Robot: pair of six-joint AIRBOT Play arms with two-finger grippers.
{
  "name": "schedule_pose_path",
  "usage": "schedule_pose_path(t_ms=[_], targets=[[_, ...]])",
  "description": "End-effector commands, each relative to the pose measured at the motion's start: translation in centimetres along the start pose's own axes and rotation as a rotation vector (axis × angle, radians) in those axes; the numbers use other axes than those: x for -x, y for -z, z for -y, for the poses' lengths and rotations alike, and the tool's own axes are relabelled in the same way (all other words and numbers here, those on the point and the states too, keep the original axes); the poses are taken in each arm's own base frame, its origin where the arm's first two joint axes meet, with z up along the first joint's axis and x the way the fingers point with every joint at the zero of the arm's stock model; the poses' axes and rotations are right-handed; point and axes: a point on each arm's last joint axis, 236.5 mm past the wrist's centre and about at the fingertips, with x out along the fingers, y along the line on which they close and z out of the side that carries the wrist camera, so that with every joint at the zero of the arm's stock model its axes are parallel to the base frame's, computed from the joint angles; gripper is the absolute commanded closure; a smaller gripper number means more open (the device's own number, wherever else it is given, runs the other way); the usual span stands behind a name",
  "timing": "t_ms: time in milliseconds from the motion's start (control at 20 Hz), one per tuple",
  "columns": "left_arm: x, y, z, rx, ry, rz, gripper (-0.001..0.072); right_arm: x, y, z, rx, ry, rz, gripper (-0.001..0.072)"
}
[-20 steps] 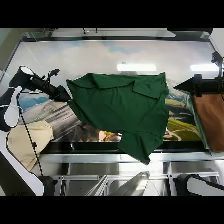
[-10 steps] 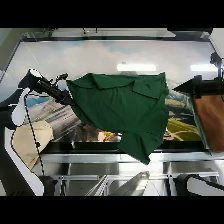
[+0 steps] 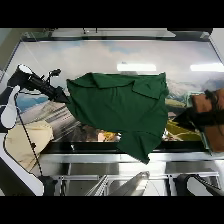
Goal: Fold the shirts.
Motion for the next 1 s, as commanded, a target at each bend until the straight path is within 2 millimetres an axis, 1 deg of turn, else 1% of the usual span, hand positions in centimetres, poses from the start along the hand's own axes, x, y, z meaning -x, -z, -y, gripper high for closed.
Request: schedule_pose_path(t_ms=[0,100,150,200,300,350,400,450,600,850,900,950], targets=[[-0.2,2.4,1.6,0.032,0.038,-0.006,0.0685,-3.6,3.8,3.5,-0.171,0.023,0.001,0.0252],[-0.6,3.6,2.1,0.020,0.044,-0.010,0.0685,-5.4,4.6,3.8,-0.146,-0.027,0.012,0.0251],[-0.7,4.1,2.3,0.025,0.046,-0.011,0.0685,-5.9,4.8,4.3,-0.135,-0.021,0.018,0.0251],[-0.5,4.7,2.4,0.036,0.051,-0.009,0.0685,-6.2,4.9,4.7,-0.134,-0.014,0.020,0.0252],[0.2,5.6,2.5,0.058,0.053,0.010,0.0685,-6.5,4.4,5.4,-0.124,-0.001,0.033,0.0253],[0.7,5.9,2.3,0.071,0.050,0.032,0.0685,-6.8,4.2,5.6,-0.122,-0.001,0.033,0.0278],[1.2,6.2,2.1,0.085,0.047,0.053,0.0685,-7.2,4.1,5.7,-0.122,-0.008,0.029,0.0387],[1.6,6.7,1.9,0.100,0.049,0.069,0.0685,-7.6,3.8,5.7,-0.111,-0.027,0.033,0.0464],[2.4,7.4,1.6,0.136,0.064,0.108,0.0684,-8.7,2.8,5.0,-0.102,-0.107,0.044,0.0459],[2.3,8.7,0.9,0.174,0.074,0.127,0.0684,-10.9,3.0,5.3,-0.146,-0.178,0.000,0.0458],[2.4,8.8,0.8,0.181,0.077,0.129,0.0685,-11.0,3.0,5.0,-0.140,-0.198,-0.008,0.0477],[2.5,8.9,0.7,0.184,0.080,0.129,0.0685,-10.9,3.0,4.8,-0.120,-0.208,-0.015,0.0477]])
